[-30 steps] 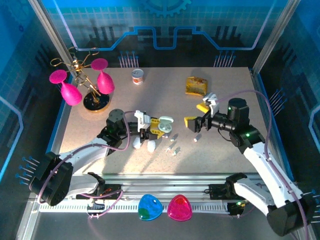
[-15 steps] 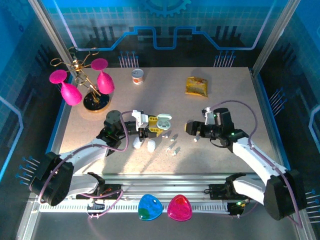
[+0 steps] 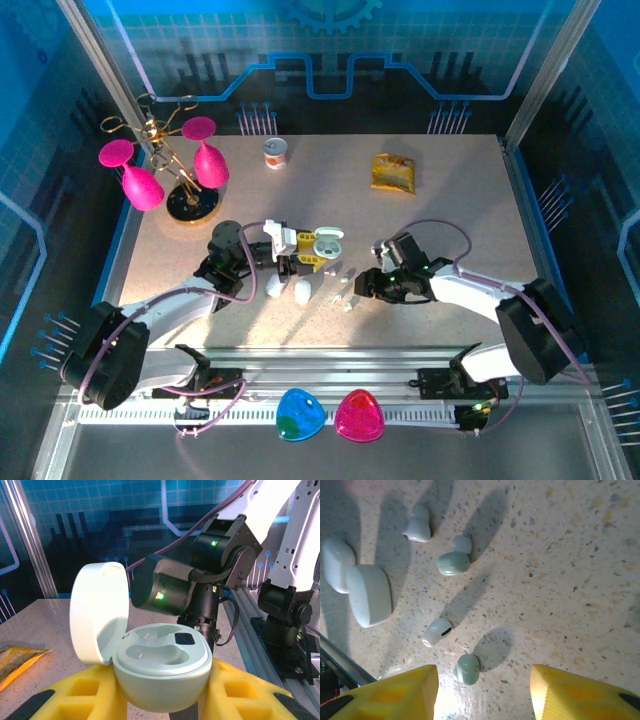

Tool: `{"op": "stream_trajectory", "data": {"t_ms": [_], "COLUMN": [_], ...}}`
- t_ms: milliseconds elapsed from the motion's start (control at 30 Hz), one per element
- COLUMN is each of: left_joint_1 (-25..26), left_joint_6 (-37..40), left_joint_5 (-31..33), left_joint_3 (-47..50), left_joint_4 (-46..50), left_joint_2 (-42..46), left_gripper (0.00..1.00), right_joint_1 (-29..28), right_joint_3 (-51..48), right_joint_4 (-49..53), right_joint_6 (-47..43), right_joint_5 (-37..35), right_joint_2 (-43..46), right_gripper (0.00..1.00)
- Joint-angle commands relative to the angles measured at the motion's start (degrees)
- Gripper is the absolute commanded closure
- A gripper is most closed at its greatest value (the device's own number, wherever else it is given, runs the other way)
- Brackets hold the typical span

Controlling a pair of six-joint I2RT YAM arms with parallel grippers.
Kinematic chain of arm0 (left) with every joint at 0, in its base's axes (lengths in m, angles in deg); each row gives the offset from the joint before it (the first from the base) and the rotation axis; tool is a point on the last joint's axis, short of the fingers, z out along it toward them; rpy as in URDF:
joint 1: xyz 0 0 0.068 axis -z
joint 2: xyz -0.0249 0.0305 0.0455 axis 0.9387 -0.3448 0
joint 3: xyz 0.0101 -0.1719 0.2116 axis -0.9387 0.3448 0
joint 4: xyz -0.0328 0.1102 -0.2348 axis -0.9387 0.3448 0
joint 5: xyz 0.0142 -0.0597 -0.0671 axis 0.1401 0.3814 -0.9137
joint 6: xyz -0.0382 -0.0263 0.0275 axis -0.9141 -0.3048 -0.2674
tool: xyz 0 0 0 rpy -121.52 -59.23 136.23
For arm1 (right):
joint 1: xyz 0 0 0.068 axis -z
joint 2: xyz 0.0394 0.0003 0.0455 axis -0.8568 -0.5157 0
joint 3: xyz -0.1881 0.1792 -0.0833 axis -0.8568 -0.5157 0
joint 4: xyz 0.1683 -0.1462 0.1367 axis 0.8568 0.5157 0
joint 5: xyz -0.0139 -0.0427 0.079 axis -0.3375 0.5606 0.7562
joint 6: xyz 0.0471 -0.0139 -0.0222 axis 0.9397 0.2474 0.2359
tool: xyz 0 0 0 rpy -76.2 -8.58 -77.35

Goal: Insert the wireless bluetooth earbuds into the charging case

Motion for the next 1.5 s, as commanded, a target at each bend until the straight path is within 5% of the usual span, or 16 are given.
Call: {"op": "stream_trajectory", "data": {"t_ms": [0, 567, 1467], "left_joint_1": [-0.44, -0.45, -0.43], "left_joint_6": [0.01, 0.63, -0.12], "left_joint_5": [-0.90, -0.82, -1.67], "left_joint_3": [1.16, 1.51, 0.99], "left_joint_4": [-1.21, 1.10, 0.63], "left_joint_2": [0.67, 2.55, 1.34], "left_gripper": [0.81, 0.81, 0.81], "right_joint_1": [-1.82, -3.03, -7.03], "right_joint_3": [2.78, 12.04, 4.08], "right_joint_4": [0.85, 1.88, -3.66], "right_joint_6": [-0.03, -3.09, 2.44], "right_joint_5": [-0.48, -1.01, 4.35], "right_joint_2": [-1.93, -12.21, -9.79], "right_gripper": [0.53, 0.61, 0.64]}}
